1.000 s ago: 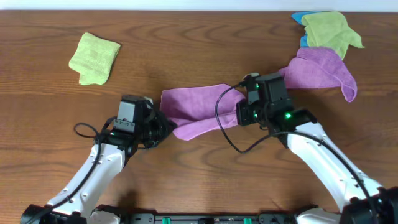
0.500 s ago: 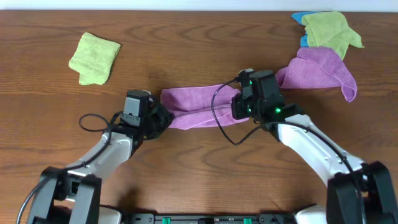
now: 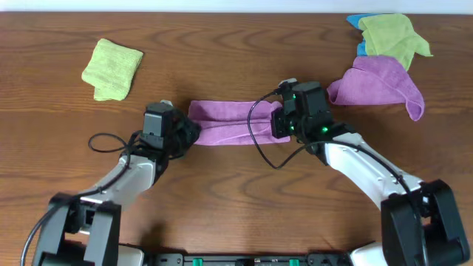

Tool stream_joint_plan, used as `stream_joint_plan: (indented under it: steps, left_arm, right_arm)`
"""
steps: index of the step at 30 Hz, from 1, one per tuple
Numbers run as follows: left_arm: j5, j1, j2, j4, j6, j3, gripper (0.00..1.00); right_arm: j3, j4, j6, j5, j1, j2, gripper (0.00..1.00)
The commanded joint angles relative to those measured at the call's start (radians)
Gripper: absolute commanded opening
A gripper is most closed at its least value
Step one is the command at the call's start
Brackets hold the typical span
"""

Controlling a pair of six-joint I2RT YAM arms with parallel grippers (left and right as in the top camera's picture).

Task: Fold the cloth

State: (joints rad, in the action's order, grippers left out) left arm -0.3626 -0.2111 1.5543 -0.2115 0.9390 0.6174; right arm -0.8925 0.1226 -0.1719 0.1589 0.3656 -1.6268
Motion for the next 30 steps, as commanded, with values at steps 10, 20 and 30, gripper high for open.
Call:
stream_joint_plan:
  steps: [10, 20, 30]
  left_arm:
    - [0.085, 0.024, 0.115, -0.071, 0.017, 0.066, 0.06]
    - [0.096, 0.024, 0.196, -0.078, -0.024, 0.159, 0.06]
    - [0.109, 0.028, 0.259, -0.087, -0.034, 0.19, 0.06]
  right_arm:
    - [0.003, -0.019, 0.02, -0.109, -0.011, -0.024, 0.01]
    - [0.003, -0.095, 0.02, -0.112, -0.011, -0.077, 0.02]
    - [0.003, -0.139, 0.02, -0.136, -0.011, -0.122, 0.01]
